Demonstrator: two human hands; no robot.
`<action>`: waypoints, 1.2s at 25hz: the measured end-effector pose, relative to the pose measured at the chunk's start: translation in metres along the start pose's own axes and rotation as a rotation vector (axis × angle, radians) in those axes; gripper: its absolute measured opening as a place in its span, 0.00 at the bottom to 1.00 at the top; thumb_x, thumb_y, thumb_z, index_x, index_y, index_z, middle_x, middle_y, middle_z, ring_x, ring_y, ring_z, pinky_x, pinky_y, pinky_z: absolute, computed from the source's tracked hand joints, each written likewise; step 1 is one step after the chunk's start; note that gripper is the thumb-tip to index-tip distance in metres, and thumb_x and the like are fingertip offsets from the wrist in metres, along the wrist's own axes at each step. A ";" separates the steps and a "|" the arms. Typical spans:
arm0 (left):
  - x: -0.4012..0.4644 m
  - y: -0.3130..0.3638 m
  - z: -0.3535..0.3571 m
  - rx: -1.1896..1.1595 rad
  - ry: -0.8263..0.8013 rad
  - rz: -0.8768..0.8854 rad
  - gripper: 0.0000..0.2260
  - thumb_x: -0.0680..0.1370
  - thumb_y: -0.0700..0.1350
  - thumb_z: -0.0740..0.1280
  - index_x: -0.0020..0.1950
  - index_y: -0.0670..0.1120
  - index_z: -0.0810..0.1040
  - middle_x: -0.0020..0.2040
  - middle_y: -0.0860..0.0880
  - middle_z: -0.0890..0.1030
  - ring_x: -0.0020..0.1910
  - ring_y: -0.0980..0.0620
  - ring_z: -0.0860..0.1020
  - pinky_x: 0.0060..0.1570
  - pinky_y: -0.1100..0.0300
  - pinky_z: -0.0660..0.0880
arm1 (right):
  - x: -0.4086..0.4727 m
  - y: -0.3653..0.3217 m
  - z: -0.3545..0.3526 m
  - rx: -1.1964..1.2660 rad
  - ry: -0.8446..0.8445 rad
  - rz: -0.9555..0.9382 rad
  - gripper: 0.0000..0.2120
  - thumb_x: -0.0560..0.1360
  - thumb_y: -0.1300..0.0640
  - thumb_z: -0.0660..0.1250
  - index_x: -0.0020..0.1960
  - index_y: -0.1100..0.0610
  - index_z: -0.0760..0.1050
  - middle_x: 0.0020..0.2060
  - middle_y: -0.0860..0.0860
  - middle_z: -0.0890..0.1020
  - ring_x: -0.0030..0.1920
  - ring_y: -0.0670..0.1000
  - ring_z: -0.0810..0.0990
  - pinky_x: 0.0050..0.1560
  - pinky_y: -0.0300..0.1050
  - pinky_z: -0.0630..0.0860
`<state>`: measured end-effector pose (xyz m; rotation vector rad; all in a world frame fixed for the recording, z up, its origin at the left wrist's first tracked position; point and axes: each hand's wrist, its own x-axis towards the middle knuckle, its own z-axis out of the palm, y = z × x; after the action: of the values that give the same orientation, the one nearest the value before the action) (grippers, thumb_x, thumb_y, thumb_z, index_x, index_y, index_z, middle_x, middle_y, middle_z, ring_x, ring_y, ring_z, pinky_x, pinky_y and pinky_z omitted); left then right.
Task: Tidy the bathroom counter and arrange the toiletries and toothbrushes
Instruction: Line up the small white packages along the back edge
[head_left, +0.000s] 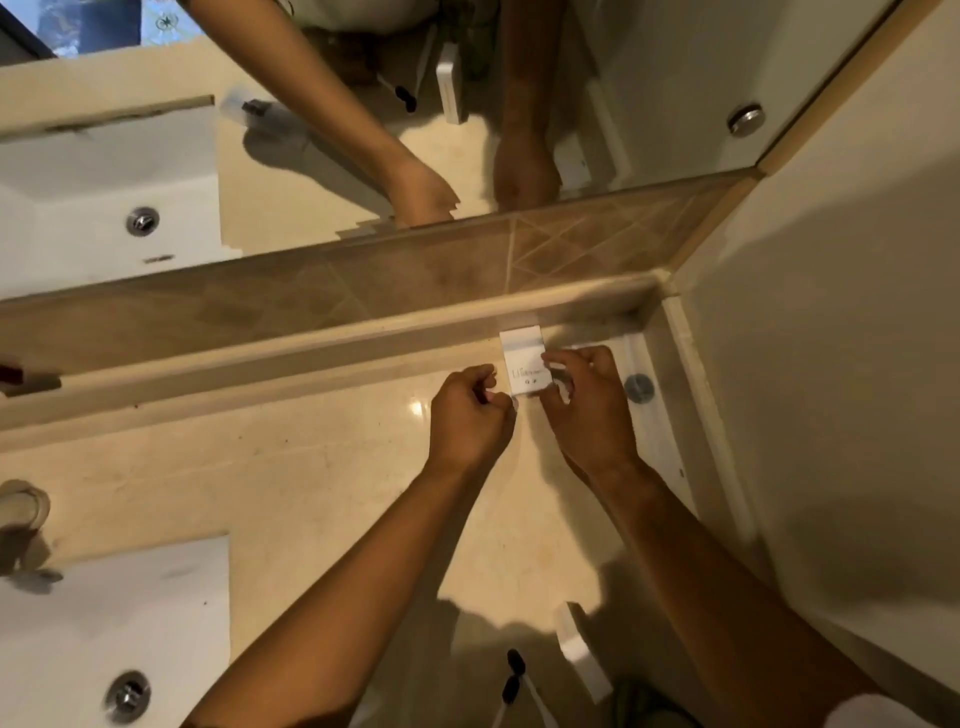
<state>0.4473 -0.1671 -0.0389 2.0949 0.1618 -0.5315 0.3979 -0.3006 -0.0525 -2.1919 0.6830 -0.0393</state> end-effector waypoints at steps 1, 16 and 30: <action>-0.008 -0.002 -0.007 -0.030 0.002 -0.007 0.16 0.76 0.37 0.68 0.65 0.44 0.79 0.56 0.48 0.83 0.46 0.57 0.79 0.45 0.71 0.72 | -0.006 -0.004 -0.005 0.018 0.010 0.005 0.16 0.78 0.53 0.71 0.65 0.50 0.76 0.66 0.51 0.73 0.62 0.52 0.80 0.60 0.43 0.80; -0.199 -0.099 -0.147 -0.096 0.056 -0.074 0.09 0.75 0.37 0.66 0.45 0.48 0.84 0.41 0.48 0.85 0.43 0.46 0.84 0.46 0.52 0.80 | -0.214 -0.062 0.016 -0.008 -0.357 -0.427 0.10 0.75 0.62 0.64 0.51 0.58 0.83 0.45 0.54 0.83 0.43 0.50 0.80 0.46 0.44 0.79; -0.241 -0.135 -0.155 -0.199 0.011 -0.086 0.07 0.75 0.37 0.68 0.44 0.47 0.83 0.40 0.47 0.84 0.38 0.48 0.83 0.48 0.49 0.82 | -0.253 -0.079 0.021 -0.169 -0.403 -0.366 0.11 0.76 0.59 0.64 0.54 0.51 0.81 0.47 0.47 0.78 0.49 0.50 0.81 0.52 0.47 0.78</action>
<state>0.2360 0.0581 0.0342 1.9040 0.3003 -0.5330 0.2232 -0.1224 0.0402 -2.3623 0.0593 0.2737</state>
